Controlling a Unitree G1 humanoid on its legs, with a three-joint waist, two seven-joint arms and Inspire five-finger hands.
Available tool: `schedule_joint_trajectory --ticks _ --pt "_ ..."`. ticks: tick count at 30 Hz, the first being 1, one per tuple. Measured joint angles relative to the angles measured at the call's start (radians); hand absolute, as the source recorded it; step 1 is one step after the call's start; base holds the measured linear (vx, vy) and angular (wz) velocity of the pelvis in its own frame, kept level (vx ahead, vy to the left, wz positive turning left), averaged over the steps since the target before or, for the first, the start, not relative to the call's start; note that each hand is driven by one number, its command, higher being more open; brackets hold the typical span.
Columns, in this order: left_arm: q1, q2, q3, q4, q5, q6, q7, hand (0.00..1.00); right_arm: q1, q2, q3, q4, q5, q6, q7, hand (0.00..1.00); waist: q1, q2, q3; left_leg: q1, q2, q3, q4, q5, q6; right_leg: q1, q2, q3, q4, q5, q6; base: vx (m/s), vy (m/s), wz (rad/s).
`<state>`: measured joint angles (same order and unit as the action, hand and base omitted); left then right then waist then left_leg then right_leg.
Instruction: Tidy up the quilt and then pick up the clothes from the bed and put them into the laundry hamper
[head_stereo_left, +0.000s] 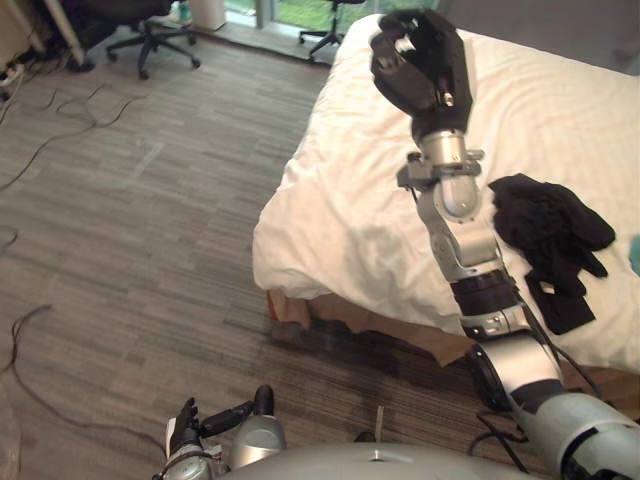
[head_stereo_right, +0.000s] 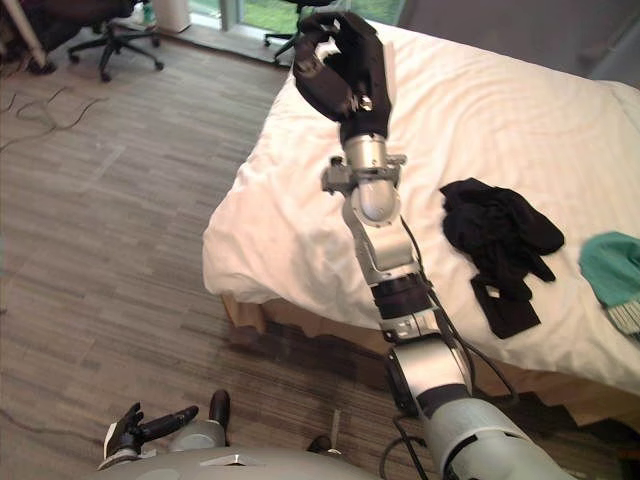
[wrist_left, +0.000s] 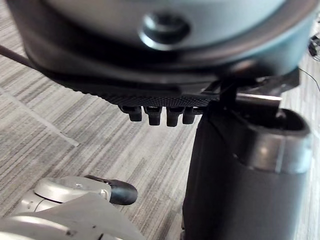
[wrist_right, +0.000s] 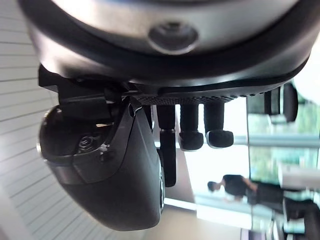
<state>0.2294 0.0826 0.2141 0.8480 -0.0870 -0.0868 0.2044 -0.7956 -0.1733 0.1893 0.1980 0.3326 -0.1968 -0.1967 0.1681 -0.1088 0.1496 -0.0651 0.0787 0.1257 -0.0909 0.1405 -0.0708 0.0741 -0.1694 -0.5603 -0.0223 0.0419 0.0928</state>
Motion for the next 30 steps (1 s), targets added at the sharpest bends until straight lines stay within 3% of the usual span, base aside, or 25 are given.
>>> schedule_joint_trajectory --ticks 4,11,13,17,21,26,30 --pt "-0.038 0.002 0.000 -0.027 -0.028 -0.006 -0.005 1.00 -0.017 0.081 0.048 0.027 0.009 -0.008 0.014 0.00 0.052 0.001 0.079 -0.057 -0.004 -0.065 0.000 0.020 0.000 -0.017 0.005 -0.066 0.007 -0.004 -0.005 -0.09 0.030 0.49" --pt "-0.108 -0.001 -0.001 -0.087 -0.064 -0.028 -0.011 1.00 -0.003 0.137 0.076 0.208 0.009 -0.005 0.017 0.00 0.082 0.026 0.240 -0.205 0.015 -0.118 0.001 0.080 -0.007 -0.143 0.018 -0.121 0.048 -0.009 -0.024 -0.09 0.017 0.24" --pt "-0.132 0.001 -0.001 -0.087 -0.064 -0.029 -0.010 1.00 0.019 0.138 0.073 0.276 0.009 -0.005 0.019 0.00 0.087 0.029 0.264 -0.246 0.017 -0.120 0.003 0.091 -0.013 -0.183 0.020 -0.123 0.055 -0.002 -0.028 -0.02 0.012 0.03" --pt "-0.207 -0.011 -0.010 -0.074 -0.064 -0.045 -0.014 1.00 0.091 0.183 -0.038 0.599 -0.008 0.026 0.009 0.00 0.103 0.049 0.292 -0.293 0.012 -0.143 0.004 0.100 -0.010 -0.214 0.020 -0.149 0.054 0.002 -0.026 0.02 0.016 0.14" --pt "-0.231 -0.025 -0.014 -0.066 -0.065 -0.044 -0.036 1.00 0.252 0.212 -0.003 0.694 -0.053 0.090 0.002 0.00 0.094 0.047 0.295 -0.295 0.005 -0.147 0.005 0.090 -0.012 -0.215 0.008 -0.168 0.074 -0.017 -0.023 0.08 0.023 0.11" --pt "-0.240 -0.006 -0.047 -0.071 -0.062 -0.042 -0.060 1.00 0.410 0.198 0.147 0.651 -0.123 0.146 0.078 0.00 0.042 0.047 0.294 -0.256 0.003 -0.143 0.006 0.093 -0.007 -0.184 -0.005 -0.173 0.103 -0.043 -0.022 0.06 0.010 0.03" --pt "-0.242 0.017 -0.058 -0.051 -0.059 -0.041 -0.081 1.00 0.509 0.077 0.322 0.165 -0.050 0.151 0.189 0.00 0.011 0.032 0.268 -0.210 0.017 -0.091 0.004 0.067 -0.020 -0.167 0.004 -0.119 0.088 -0.040 -0.020 -0.05 0.004 -0.38"
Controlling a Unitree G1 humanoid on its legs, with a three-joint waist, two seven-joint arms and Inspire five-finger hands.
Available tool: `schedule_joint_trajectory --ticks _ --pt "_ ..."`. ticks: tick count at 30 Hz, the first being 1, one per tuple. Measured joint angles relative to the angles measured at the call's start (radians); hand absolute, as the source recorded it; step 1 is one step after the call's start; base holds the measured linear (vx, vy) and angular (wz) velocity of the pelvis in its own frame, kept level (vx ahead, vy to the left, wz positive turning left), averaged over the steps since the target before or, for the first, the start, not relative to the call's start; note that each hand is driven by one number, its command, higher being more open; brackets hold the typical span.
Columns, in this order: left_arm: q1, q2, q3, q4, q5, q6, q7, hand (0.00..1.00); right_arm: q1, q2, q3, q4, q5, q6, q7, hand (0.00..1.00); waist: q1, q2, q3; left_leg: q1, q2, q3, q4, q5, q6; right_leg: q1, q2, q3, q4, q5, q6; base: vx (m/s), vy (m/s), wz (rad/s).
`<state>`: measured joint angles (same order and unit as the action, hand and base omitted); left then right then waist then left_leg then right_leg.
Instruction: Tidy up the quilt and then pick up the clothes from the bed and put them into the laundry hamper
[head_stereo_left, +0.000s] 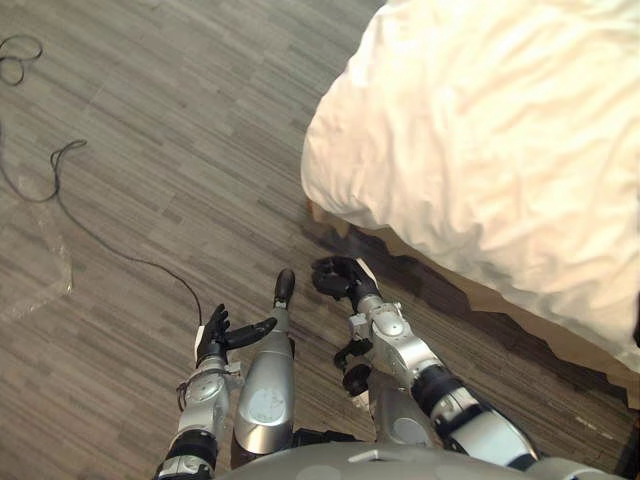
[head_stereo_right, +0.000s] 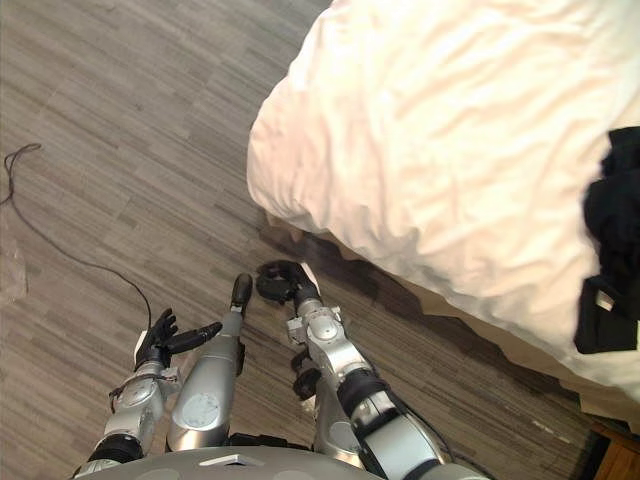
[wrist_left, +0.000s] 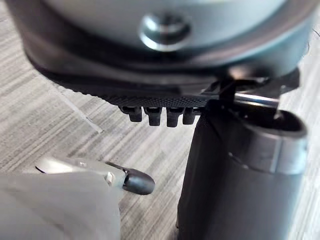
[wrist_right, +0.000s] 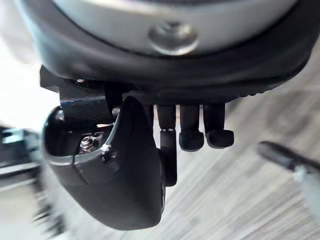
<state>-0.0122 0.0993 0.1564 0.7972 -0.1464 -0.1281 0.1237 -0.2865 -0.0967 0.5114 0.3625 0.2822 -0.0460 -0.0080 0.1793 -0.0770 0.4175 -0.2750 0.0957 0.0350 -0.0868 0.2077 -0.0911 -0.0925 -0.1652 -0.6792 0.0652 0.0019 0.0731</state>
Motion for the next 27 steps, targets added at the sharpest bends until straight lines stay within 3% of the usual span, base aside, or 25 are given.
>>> schedule_joint_trajectory --ticks 4,7,12,15,17,18,20,24,26,27 --pt "0.016 0.038 -0.008 0.075 0.041 0.005 0.005 1.00 0.001 -0.005 0.049 -0.397 0.304 -0.048 0.145 0.00 -0.032 -0.044 -0.090 0.051 0.015 0.060 0.000 -0.017 -0.001 0.027 0.015 0.059 -0.036 0.013 -0.002 -0.01 -0.018 -0.44" --pt "0.023 0.056 -0.044 0.104 0.041 0.011 0.013 1.00 -0.074 0.049 0.037 -0.525 0.438 -0.120 0.192 0.00 -0.050 -0.055 -0.145 0.083 0.021 0.094 0.000 -0.023 0.001 0.042 0.022 0.099 -0.053 0.021 -0.004 0.04 -0.009 -0.36" --pt "0.002 0.041 -0.082 0.081 0.026 0.015 0.017 1.00 -0.319 0.102 -0.117 -0.496 0.430 -0.194 0.100 0.00 -0.054 -0.027 -0.140 0.055 0.035 0.125 0.001 -0.015 0.004 -0.005 0.034 0.137 -0.065 0.052 -0.018 -0.04 0.016 -0.25" --pt "-0.033 0.021 -0.082 0.058 -0.019 0.011 0.017 1.00 -0.508 0.091 -0.270 -0.348 0.428 -0.226 0.021 0.00 -0.051 0.018 -0.084 0.001 0.041 0.125 0.001 0.014 0.012 -0.061 0.040 0.140 -0.062 0.076 -0.029 -0.11 0.020 -0.04" --pt "-0.047 0.007 -0.081 0.025 -0.060 -0.011 0.017 1.00 -0.659 0.069 -0.396 -0.193 0.430 -0.229 -0.052 0.00 -0.032 0.067 -0.038 -0.073 0.050 0.130 0.001 0.032 0.008 -0.140 0.048 0.152 -0.065 0.103 -0.038 -0.20 0.013 -0.19" --pt "-0.056 0.005 -0.081 0.025 -0.070 -0.017 0.017 1.00 -0.687 0.053 -0.423 -0.161 0.430 -0.230 -0.067 0.00 -0.023 0.079 -0.029 -0.095 0.052 0.130 0.001 0.038 0.009 -0.164 0.051 0.157 -0.068 0.111 -0.039 -0.22 0.000 -0.19" --pt "-0.076 0.000 -0.070 0.018 -0.134 -0.037 0.016 1.00 -0.766 -0.030 -0.498 -0.033 0.430 -0.230 -0.131 0.00 -0.010 0.106 -0.004 -0.198 0.058 0.122 0.000 0.060 0.006 -0.256 0.064 0.156 -0.094 0.144 -0.042 -0.16 -0.013 -0.10" --pt "-0.091 -0.031 -0.056 0.019 -0.179 -0.045 0.005 1.00 -0.754 -0.146 -0.649 0.143 0.434 -0.228 -0.190 0.00 -0.006 0.122 0.037 -0.286 0.050 0.126 0.001 0.077 0.017 -0.328 0.065 0.150 -0.133 0.184 -0.046 -0.02 0.014 -0.01" --pt "-0.093 -0.083 -0.004 0.020 -0.179 -0.042 -0.005 1.00 -0.668 -0.112 -0.695 0.060 0.435 -0.295 -0.150 0.00 -0.006 0.122 0.046 -0.281 0.047 0.155 0.001 0.080 0.026 -0.327 0.058 0.161 -0.142 0.189 -0.043 0.10 0.058 -0.11" --pt "-0.094 -0.095 0.007 0.019 -0.179 -0.042 -0.009 1.00 -0.655 -0.093 -0.712 0.061 0.437 -0.301 -0.150 0.00 -0.006 0.121 0.046 -0.269 0.047 0.159 0.001 0.076 0.027 -0.319 0.056 0.162 -0.137 0.188 -0.043 0.12 0.061 -0.17"
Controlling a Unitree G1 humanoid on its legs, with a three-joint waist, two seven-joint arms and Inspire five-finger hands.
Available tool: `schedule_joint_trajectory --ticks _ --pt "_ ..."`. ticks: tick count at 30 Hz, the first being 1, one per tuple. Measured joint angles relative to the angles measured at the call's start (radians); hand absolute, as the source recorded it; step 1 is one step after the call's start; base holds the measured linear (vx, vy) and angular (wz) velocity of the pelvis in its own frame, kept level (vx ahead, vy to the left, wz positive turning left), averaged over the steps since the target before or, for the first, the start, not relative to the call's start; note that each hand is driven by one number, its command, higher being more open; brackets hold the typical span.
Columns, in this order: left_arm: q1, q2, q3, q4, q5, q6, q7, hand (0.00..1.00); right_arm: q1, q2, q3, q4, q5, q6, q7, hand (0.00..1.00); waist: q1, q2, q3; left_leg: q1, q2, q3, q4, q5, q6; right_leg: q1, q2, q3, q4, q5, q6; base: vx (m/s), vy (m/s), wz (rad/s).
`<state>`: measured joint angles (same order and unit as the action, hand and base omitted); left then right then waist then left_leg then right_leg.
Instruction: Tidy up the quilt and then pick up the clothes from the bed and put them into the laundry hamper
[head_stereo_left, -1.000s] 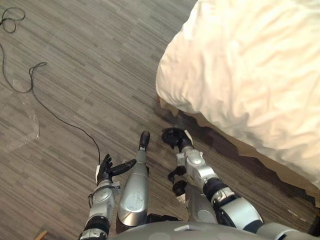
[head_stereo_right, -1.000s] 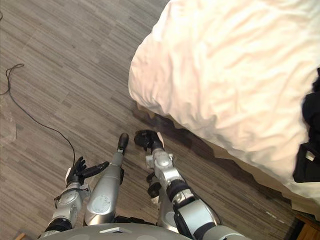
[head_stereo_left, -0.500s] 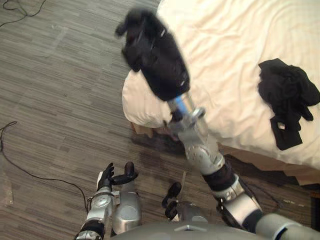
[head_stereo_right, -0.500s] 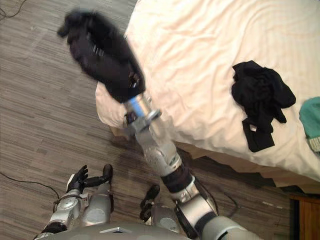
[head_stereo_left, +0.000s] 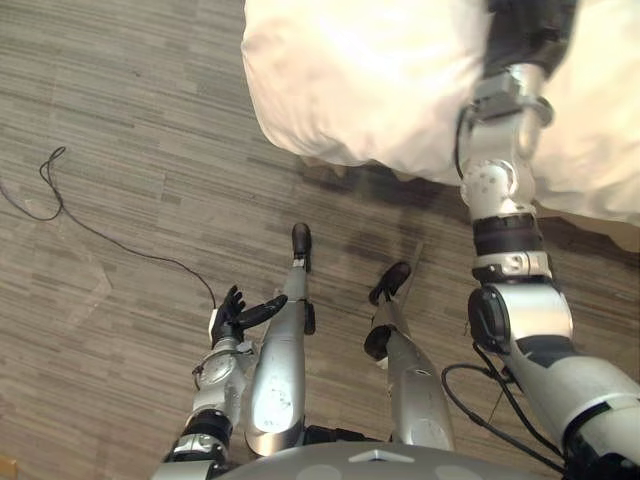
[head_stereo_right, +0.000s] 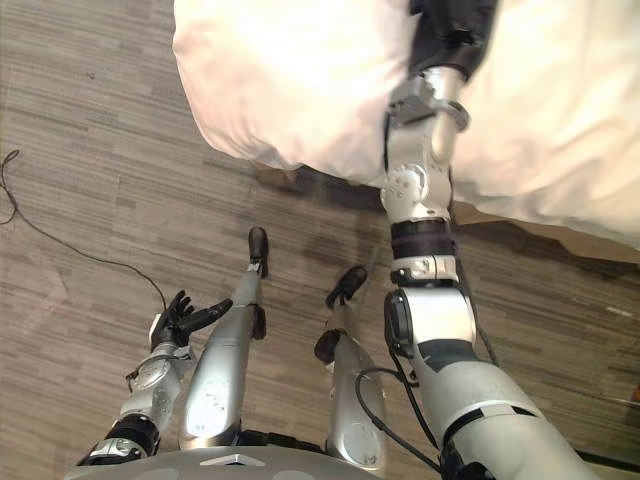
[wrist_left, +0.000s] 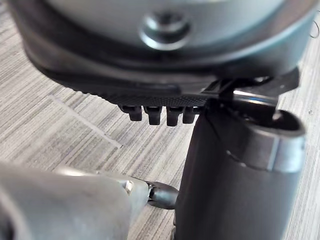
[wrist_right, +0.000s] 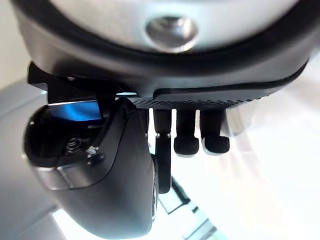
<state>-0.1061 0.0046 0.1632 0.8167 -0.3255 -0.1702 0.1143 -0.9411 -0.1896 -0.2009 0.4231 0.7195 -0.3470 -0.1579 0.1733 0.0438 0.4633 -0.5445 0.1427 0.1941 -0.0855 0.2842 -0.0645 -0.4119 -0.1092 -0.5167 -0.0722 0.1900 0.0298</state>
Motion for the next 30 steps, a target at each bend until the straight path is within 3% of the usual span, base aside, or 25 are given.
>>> schedule_joint_trajectory --ticks 2,5,6,8,9,12,15,16,17,19,22,24,25,26,27,28,29,30 --pt "-0.002 -0.006 0.011 0.001 0.000 0.001 -0.018 1.00 0.075 0.072 -0.039 0.001 0.022 -0.023 0.010 0.00 0.001 -0.009 -0.003 0.051 0.003 0.022 0.000 -0.015 -0.001 0.036 -0.004 0.013 0.015 -0.013 0.000 0.11 0.054 -0.22" --pt "-0.010 -0.001 0.091 0.034 -0.001 0.033 -0.033 1.00 0.293 0.216 -0.064 0.002 0.090 -0.020 0.075 0.00 -0.023 -0.079 -0.060 0.164 0.007 0.099 0.001 -0.070 -0.008 0.094 -0.019 0.063 0.058 -0.058 0.009 0.16 0.068 -0.45" --pt "-0.010 0.009 0.118 0.056 -0.012 0.052 -0.043 1.00 0.438 0.283 -0.107 0.005 0.125 0.016 0.096 0.00 -0.051 -0.113 -0.126 0.202 0.011 0.150 0.001 -0.094 -0.002 0.120 -0.026 0.071 0.071 -0.081 0.017 0.19 0.053 -0.15" --pt "-0.011 0.018 0.126 0.059 -0.026 0.063 -0.059 1.00 0.585 0.315 -0.170 0.091 0.167 0.054 0.098 0.00 -0.080 -0.141 -0.180 0.258 0.015 0.204 0.001 -0.110 0.000 0.156 -0.038 0.080 0.097 -0.111 0.023 0.19 0.046 -0.10" --pt "-0.012 0.022 0.125 0.056 -0.026 0.063 -0.075 1.00 0.662 0.299 -0.236 0.202 0.177 0.105 0.085 0.00 -0.094 -0.157 -0.209 0.294 0.009 0.229 0.001 -0.128 -0.005 0.177 -0.049 0.091 0.113 -0.131 0.027 0.19 0.053 -0.21" --pt "-0.001 0.023 0.129 0.055 -0.026 0.064 -0.095 1.00 0.916 0.279 -0.366 0.368 0.206 0.164 0.042 0.00 -0.124 -0.140 -0.246 0.387 0.000 0.292 0.000 -0.156 -0.013 0.233 -0.062 0.126 0.119 -0.150 0.028 0.23 0.038 -0.51" --pt "0.063 0.023 0.166 0.057 -0.022 0.065 -0.087 1.00 1.134 0.262 -0.399 0.402 0.200 0.172 0.040 0.00 -0.167 -0.094 -0.278 0.519 0.011 0.413 0.013 -0.210 -0.042 0.287 -0.049 0.198 0.122 -0.154 0.030 0.19 -0.019 -1.25" --pt "0.077 0.023 0.169 0.056 -0.021 0.065 -0.082 1.00 1.173 0.254 -0.402 0.407 0.197 0.173 0.037 1.00 -0.172 -0.081 -0.286 0.540 0.022 0.440 0.057 -0.245 -0.052 0.295 -0.045 0.229 0.125 -0.154 0.030 0.10 -0.026 -1.04" --pt "0.078 0.021 0.169 0.057 -0.021 0.065 -0.078 1.00 1.194 0.248 -0.401 0.412 0.195 0.175 0.035 1.00 -0.179 -0.069 -0.293 0.538 0.033 0.435 0.124 -0.289 -0.054 0.297 -0.041 0.259 0.132 -0.154 0.030 0.09 -0.046 -1.22" --pt "0.078 0.003 0.168 0.052 -0.021 0.057 -0.069 1.00 1.188 0.227 -0.366 0.442 0.188 0.190 0.036 1.00 -0.172 -0.038 -0.314 0.500 0.083 0.199 0.334 -0.424 -0.046 0.276 -0.009 0.373 0.156 -0.155 0.028 0.01 -0.056 -1.48" --pt "0.108 -0.049 0.165 0.051 -0.023 0.055 -0.059 1.00 1.120 0.222 -0.311 0.452 0.133 0.207 0.045 1.00 -0.172 0.017 -0.355 0.546 0.074 -0.069 0.368 -0.563 -0.084 0.239 0.058 0.546 0.159 -0.140 0.046 -0.09 0.091 -1.85" --pt "0.113 -0.057 0.146 0.059 -0.025 0.055 -0.058 1.00 1.110 0.240 -0.279 0.453 0.082 0.217 0.058 1.00 -0.173 0.011 -0.354 0.593 0.047 -0.048 0.353 -0.583 -0.080 0.235 0.061 0.611 0.157 -0.124 0.064 -0.14 0.161 -1.21" --pt "0.117 -0.060 0.142 0.062 -0.026 0.055 -0.054 1.00 1.113 0.243 -0.268 0.450 0.045 0.235 0.068 1.00 -0.173 -0.005 -0.359 0.617 0.036 0.022 0.332 -0.585 -0.071 0.215 0.036 0.610 0.158 -0.130 0.067 -0.20 0.157 -1.23" --pt "0.136 -0.062 0.134 0.062 -0.023 0.049 -0.051 1.00 1.116 0.243 -0.265 0.446 -0.009 0.246 0.070 1.00 -0.157 -0.019 -0.368 0.634 0.018 0.096 0.299 -0.575 -0.057 0.193 -0.021 0.486 0.169 -0.148 0.037 -0.19 0.160 -1.34" --pt "0.146 -0.059 0.132 0.060 -0.020 0.044 -0.049 1.00 1.116 0.243 -0.255 0.444 -0.034 0.249 0.069 1.00 -0.146 -0.023 -0.372 0.642 0.011 0.129 0.290 -0.572 -0.054 0.175 -0.050 0.418 0.177 -0.153 0.029 -0.11 0.191 -1.50" --pt "0.155 -0.043 0.126 0.058 -0.016 0.043 -0.044 1.00 1.117 0.245 -0.217 0.440 -0.105 0.255 0.062 1.00 -0.139 -0.054 -0.366 0.644 -0.010 0.183 0.285 -0.567 -0.047 0.143 -0.114 0.283 0.198 -0.159 0.021 -0.06 0.149 -1.32" --pt "0.157 -0.035 0.125 0.058 0.012 0.044 -0.041 1.00 1.117 0.244 -0.179 0.438 -0.181 0.267 0.063 1.00 -0.134 -0.077 -0.345 0.652 -0.012 0.230 0.290 -0.565 -0.043 0.123 -0.159 0.165 0.241 -0.185 -0.023 -0.06 0.098 -1.22" --pt "0.165 -0.035 0.119 0.058 0.024 0.045 -0.037 1.00 1.115 0.237 -0.160 0.438 -0.214 0.273 0.062 1.00 -0.132 -0.068 -0.336 0.661 0.001 0.252 0.289 -0.565 -0.043 0.112 -0.166 0.119 0.284 -0.207 -0.057 0.00 0.021 -1.00"
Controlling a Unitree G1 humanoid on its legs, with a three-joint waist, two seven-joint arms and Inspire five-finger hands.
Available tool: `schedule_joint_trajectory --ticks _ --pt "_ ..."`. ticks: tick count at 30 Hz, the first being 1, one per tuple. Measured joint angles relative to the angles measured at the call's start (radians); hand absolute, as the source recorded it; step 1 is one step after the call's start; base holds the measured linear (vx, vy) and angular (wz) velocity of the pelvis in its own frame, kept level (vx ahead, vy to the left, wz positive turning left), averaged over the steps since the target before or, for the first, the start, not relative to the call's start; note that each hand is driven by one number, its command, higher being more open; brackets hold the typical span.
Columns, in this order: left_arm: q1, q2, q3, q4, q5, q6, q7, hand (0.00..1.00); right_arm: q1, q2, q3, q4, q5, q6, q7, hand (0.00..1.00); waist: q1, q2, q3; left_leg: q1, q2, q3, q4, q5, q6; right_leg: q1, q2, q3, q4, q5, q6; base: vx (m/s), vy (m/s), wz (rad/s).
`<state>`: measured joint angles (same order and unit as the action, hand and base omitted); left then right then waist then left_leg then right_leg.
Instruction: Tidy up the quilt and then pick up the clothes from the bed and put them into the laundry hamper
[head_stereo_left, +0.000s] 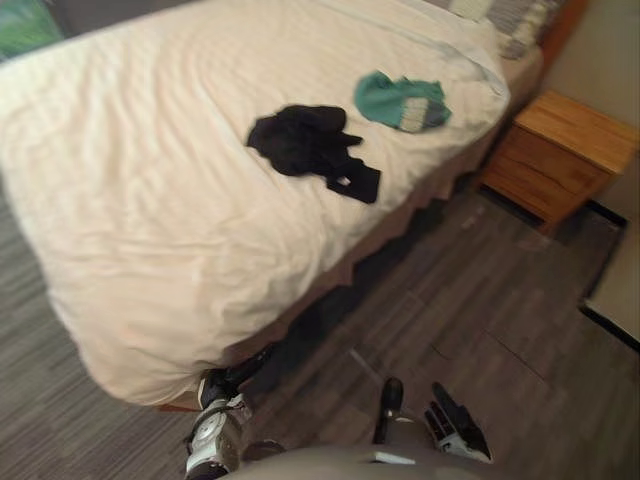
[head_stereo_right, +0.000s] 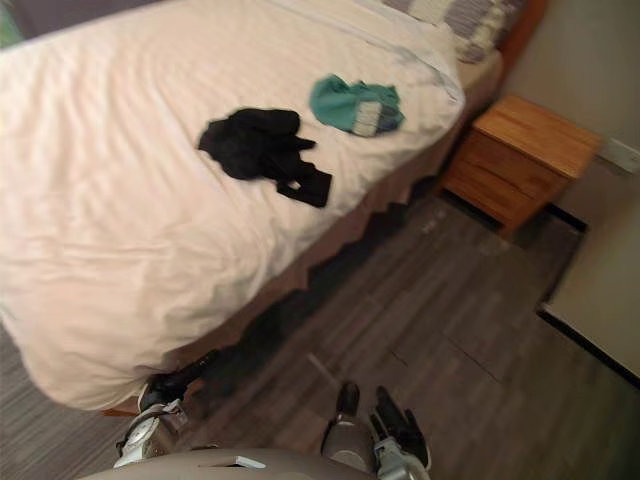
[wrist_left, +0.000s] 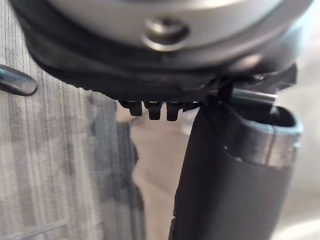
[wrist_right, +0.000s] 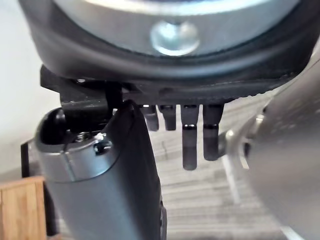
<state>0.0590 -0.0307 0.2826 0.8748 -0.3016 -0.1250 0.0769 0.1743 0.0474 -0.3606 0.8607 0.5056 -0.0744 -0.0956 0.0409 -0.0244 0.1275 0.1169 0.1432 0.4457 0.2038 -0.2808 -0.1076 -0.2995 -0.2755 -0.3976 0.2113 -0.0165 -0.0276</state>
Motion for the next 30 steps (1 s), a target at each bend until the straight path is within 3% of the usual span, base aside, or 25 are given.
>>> schedule_joint_trajectory --ticks 1,2,3,4,5,6,7,8,9,10,12,13,15,18,21,23,24,30 --pt "0.027 0.003 -0.030 -0.001 0.001 0.002 0.003 1.00 0.011 -0.008 0.030 -0.006 -0.071 -0.009 0.000 1.00 -0.012 -0.004 -0.001 0.031 0.019 0.034 0.003 0.000 0.000 -0.007 0.002 -0.047 0.160 -0.003 -0.015 0.06 -0.004 -0.83" --pt "0.052 0.019 -0.056 -0.009 0.011 0.011 0.000 1.00 0.038 -0.001 0.073 -0.011 -0.156 -0.006 0.004 1.00 -0.023 -0.042 -0.016 0.052 0.007 0.041 0.026 0.005 0.006 0.030 0.019 -0.053 0.206 0.026 -0.039 0.13 -0.030 -0.86" --pt "0.049 0.037 -0.070 -0.005 0.031 0.019 -0.007 1.00 0.040 -0.003 0.100 -0.001 -0.197 -0.005 0.006 1.00 -0.011 -0.057 -0.018 0.047 0.006 0.039 0.059 0.011 0.025 0.038 0.022 -0.043 0.181 0.037 -0.026 0.00 -0.035 -0.95" --pt "0.027 0.063 -0.103 0.013 0.053 0.017 -0.020 1.00 0.016 -0.014 0.158 0.034 -0.268 -0.005 0.015 1.00 0.000 -0.078 -0.019 -0.012 -0.036 -0.017 0.056 -0.024 0.084 0.066 0.049 0.037 0.039 0.094 0.021 -0.09 -0.064 -1.22" --pt "0.006 0.047 -0.136 0.014 0.082 0.010 -0.033 1.00 -0.021 -0.044 0.159 0.044 -0.308 -0.005 0.026 1.00 0.017 -0.048 -0.005 -0.037 -0.052 -0.071 -0.059 0.077 0.050 0.025 0.084 0.112 0.186 -0.010 0.033 -0.13 -0.048 -1.18" --pt "0.013 0.052 -0.156 0.008 0.088 -0.003 -0.037 1.00 -0.032 -0.057 0.166 0.071 -0.329 0.008 0.032 1.00 0.010 -0.064 -0.004 -0.032 -0.063 -0.044 -0.048 0.083 0.048 0.002 0.063 0.137 0.341 -0.094 0.034 -0.01 -0.133 -0.70" --pt "0.006 0.058 -0.183 0.018 0.115 0.005 -0.035 1.00 -0.040 -0.060 0.168 0.096 -0.346 0.013 0.037 1.00 -0.003 -0.056 -0.002 -0.039 -0.060 -0.051 -0.008 0.079 0.054 0.048 0.063 0.173 0.438 -0.194 0.041 0.06 -0.156 -0.15" --pt "0.006 0.065 -0.195 0.022 0.120 0.007 -0.034 1.00 -0.044 -0.059 0.168 0.105 -0.355 0.013 0.037 1.00 -0.004 -0.056 -0.001 -0.044 -0.057 -0.056 0.015 0.074 0.053 0.078 0.069 0.178 0.428 -0.220 0.038 0.07 -0.208 -0.08" --pt "0.005 0.066 -0.207 0.028 0.146 0.010 -0.035 1.00 -0.061 -0.065 0.184 0.116 -0.394 0.018 0.038 1.00 0.004 -0.057 0.000 -0.077 -0.043 -0.059 0.086 0.064 0.048 0.124 0.096 0.182 0.321 -0.244 0.030 -0.01 -0.199 -0.32" --pt "-0.015 0.058 -0.217 0.038 0.155 0.022 -0.033 1.00 -0.069 -0.085 0.210 0.130 -0.427 0.021 0.045 1.00 0.018 -0.022 -0.003 -0.136 0.000 -0.070 0.169 0.059 0.050 0.172 0.151 0.186 0.177 -0.236 0.038 -0.03 -0.189 -0.45" --pt "-0.013 0.043 -0.239 0.039 0.155 0.021 -0.031 1.00 -0.096 -0.123 0.235 0.129 -0.454 0.020 0.050 1.00 0.025 0.049 0.026 -0.181 0.061 -0.087 0.240 0.067 0.059 0.230 0.217 0.197 0.016 -0.147 0.038 -0.05 -0.113 -0.48" --pt "-0.021 0.038 -0.253 0.039 0.155 0.022 -0.031 1.00 -0.118 -0.137 0.231 0.151 -0.455 0.024 0.044 1.00 0.023 0.071 0.039 -0.184 0.072 -0.090 0.248 0.079 0.061 0.251 0.236 0.215 -0.046 -0.108 0.037 -0.05 -0.059 -0.51" --pt "-0.016 0.034 -0.278 0.040 0.153 0.022 -0.031 1.00 -0.124 -0.150 0.229 0.164 -0.453 0.026 0.045 1.00 0.027 0.092 0.040 -0.183 0.065 -0.126 0.247 0.098 0.049 0.264 0.248 0.244 -0.096 -0.069 0.028 -0.03 -0.038 -0.53" --pt "-0.020 0.030 -0.313 0.054 0.153 0.020 -0.034 1.00 -0.123 -0.161 0.212 0.168 -0.443 0.024 0.044 1.00 0.022 0.097 0.043 -0.176 0.010 -0.273 0.240 0.131 0.016 0.264 0.236 0.281 -0.111 -0.036 0.014 0.00 0.000 -0.43" --pt "-0.019 0.023 -0.327 0.095 0.152 0.020 -0.048 1.00 -0.109 -0.155 0.170 0.165 -0.381 0.014 0.053 1.00 -0.010 0.116 0.028 -0.118 -0.009 -0.254 0.137 0.135 0.011 0.274 0.230 0.298 -0.149 -0.012 0.027 0.00 0.075 -0.25" --pt "-0.019 0.020 -0.344 0.121 0.153 0.022 -0.059 1.00 -0.106 -0.144 0.123 0.163 -0.355 0.015 0.057 1.00 -0.029 0.137 0.011 -0.049 -0.011 -0.223 -0.027 0.136 0.013 0.294 0.245 0.292 -0.219 0.028 0.032 0.01 0.103 -0.02" --pt "-0.033 0.096 -0.352 0.183 0.191 0.038 -0.054 1.00 -0.094 -0.087 0.056 0.196 -0.284 0.019 0.047 1.00 -0.048 0.049 0.013 0.031 -0.033 -0.304 -0.187 0.139 0.019 0.370 0.244 0.208 -0.299 0.076 0.044 0.01 0.053 0.00" --pt "-0.033 0.097 -0.346 0.186 0.191 0.038 -0.054 1.00 -0.097 -0.087 0.057 0.194 -0.284 0.019 0.048 1.00 -0.049 0.048 0.014 0.032 -0.033 -0.304 -0.187 0.139 0.019 0.371 0.244 0.208 -0.299 0.076 0.044 0.00 0.000 0.00"
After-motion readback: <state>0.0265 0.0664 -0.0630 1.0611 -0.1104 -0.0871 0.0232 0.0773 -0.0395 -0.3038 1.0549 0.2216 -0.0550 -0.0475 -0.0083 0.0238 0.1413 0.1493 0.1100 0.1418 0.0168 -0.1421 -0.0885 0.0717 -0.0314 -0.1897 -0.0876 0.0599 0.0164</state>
